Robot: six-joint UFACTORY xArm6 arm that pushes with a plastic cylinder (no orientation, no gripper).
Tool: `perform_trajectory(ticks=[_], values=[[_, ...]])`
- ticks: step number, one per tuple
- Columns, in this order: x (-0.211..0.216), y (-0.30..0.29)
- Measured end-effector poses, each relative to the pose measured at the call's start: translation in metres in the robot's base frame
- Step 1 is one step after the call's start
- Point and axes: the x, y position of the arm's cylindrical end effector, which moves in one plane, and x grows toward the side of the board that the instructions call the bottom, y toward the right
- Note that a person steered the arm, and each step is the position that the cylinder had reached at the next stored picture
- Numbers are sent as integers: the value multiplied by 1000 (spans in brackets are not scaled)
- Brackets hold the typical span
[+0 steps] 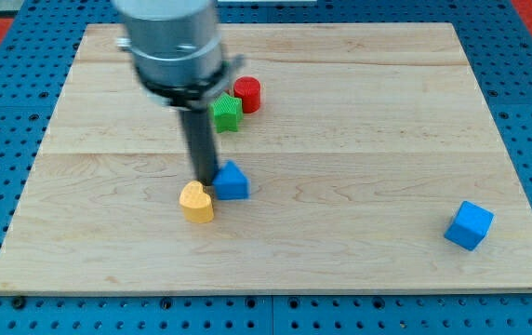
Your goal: Push the blue triangle towards blue cube
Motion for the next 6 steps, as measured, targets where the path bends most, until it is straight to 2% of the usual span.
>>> perform_trajectory(ticks=[1,2,3,4,5,6], values=[[-11,93],[-12,77],[-38,-12],[6,-45],[4,83],[11,114]])
